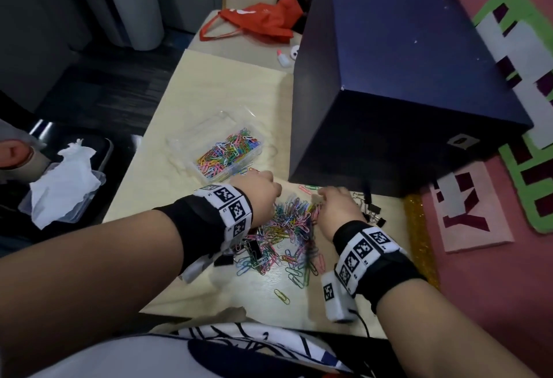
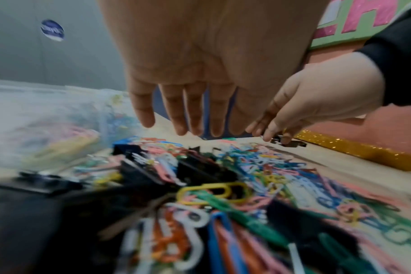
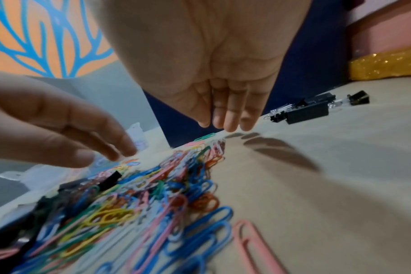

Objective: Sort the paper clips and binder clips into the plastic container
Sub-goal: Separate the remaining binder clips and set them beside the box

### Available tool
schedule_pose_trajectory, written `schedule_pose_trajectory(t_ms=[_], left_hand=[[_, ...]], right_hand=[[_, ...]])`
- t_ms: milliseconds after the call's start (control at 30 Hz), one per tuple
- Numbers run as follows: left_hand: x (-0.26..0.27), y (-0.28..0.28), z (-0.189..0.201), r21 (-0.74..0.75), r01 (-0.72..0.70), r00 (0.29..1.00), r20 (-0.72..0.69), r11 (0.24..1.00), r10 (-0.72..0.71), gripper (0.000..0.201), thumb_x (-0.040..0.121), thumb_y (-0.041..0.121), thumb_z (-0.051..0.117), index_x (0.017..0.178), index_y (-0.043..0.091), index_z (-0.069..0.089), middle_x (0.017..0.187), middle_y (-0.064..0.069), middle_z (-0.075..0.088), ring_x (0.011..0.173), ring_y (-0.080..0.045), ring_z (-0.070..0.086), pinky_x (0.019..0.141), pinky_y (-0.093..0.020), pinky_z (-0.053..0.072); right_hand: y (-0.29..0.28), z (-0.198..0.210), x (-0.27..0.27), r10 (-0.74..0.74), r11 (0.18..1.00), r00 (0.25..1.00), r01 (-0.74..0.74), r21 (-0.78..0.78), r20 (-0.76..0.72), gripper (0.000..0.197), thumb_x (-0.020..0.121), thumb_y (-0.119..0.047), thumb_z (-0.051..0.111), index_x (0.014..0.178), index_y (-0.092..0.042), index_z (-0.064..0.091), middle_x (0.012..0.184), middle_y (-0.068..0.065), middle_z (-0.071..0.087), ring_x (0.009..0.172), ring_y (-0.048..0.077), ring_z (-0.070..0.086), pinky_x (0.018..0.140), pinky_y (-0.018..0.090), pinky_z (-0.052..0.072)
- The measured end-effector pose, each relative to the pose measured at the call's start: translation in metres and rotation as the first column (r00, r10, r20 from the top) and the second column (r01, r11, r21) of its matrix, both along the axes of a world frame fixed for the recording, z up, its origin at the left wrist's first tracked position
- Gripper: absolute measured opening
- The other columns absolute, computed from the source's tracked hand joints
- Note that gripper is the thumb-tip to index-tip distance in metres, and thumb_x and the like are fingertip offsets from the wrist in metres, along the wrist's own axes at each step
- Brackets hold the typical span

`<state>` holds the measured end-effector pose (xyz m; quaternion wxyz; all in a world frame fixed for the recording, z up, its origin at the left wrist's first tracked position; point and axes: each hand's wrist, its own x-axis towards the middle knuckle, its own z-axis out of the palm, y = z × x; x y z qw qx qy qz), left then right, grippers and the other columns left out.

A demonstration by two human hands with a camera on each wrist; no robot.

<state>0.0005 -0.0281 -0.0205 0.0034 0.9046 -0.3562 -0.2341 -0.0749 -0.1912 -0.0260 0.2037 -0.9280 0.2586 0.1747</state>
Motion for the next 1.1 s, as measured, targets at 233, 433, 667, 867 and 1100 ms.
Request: schedule_pose_trajectory(t_ms=[233,433,667,867,1100], left_hand=[[0.002,0.028,0.000,0.110,0.073,0.997,-0.018,0.991,-0.072,0.041,0.090,0.028,0.052,0.130,0.026,0.052,0.124,-0.002,0.050,0.120,-0.026,0.047,0.096,-0.046,0.045],[0.012,0.042,0.012,0.050,0.064,0.998,0.000,0.997,-0.064,0.036,0.089,0.024,0.057,0.125,0.026,0.055,0.126,-0.001,0.051,0.118,-0.024,0.051,0.092,-0.039,0.049],[0.010,0.053,0.006,0.149,0.102,0.995,-0.023,0.984,-0.099,0.049,0.083,0.034,0.067,0.128,0.030,0.050,0.120,-0.002,0.050,0.116,-0.025,0.051,0.088,-0.041,0.049],[0.008,0.054,0.006,0.081,0.138,0.984,0.104,0.987,-0.147,0.040,0.083,0.029,0.064,0.120,0.024,0.051,0.117,-0.004,0.049,0.112,-0.026,0.050,0.083,-0.041,0.048],[0.006,0.049,0.005,0.099,0.303,0.948,0.069,0.948,-0.310,0.041,0.081,0.035,0.064,0.121,0.032,0.053,0.112,0.000,0.053,0.108,-0.024,0.052,0.081,-0.037,0.042]], right_hand=[[0.026,-0.003,0.002,0.266,0.956,0.956,-0.279,-0.091,-0.127,0.065,0.078,0.006,0.042,0.138,-0.022,0.041,0.138,0.002,0.035,0.126,0.025,0.033,0.102,0.036,0.036],[0.050,0.002,-0.003,0.412,0.909,0.910,-0.408,-0.083,0.043,0.032,0.087,-0.021,0.051,0.118,-0.024,0.054,0.119,0.003,0.049,0.115,0.025,0.046,0.097,0.037,0.042],[0.071,-0.001,-0.013,0.643,0.760,0.761,-0.648,-0.049,-0.087,0.052,0.078,-0.046,0.067,0.121,-0.025,0.047,0.118,0.000,0.049,0.111,0.023,0.050,0.092,0.035,0.043],[0.075,-0.001,-0.017,0.601,0.794,0.799,-0.598,-0.109,-0.002,0.031,0.082,-0.031,0.059,0.110,-0.022,0.049,0.114,0.001,0.049,0.110,0.025,0.050,0.091,0.036,0.041],[0.080,-0.005,-0.022,0.626,0.766,0.774,-0.633,-0.109,-0.093,0.046,0.086,-0.044,0.058,0.126,-0.022,0.051,0.119,0.002,0.046,0.117,0.025,0.046,0.099,0.038,0.038]])
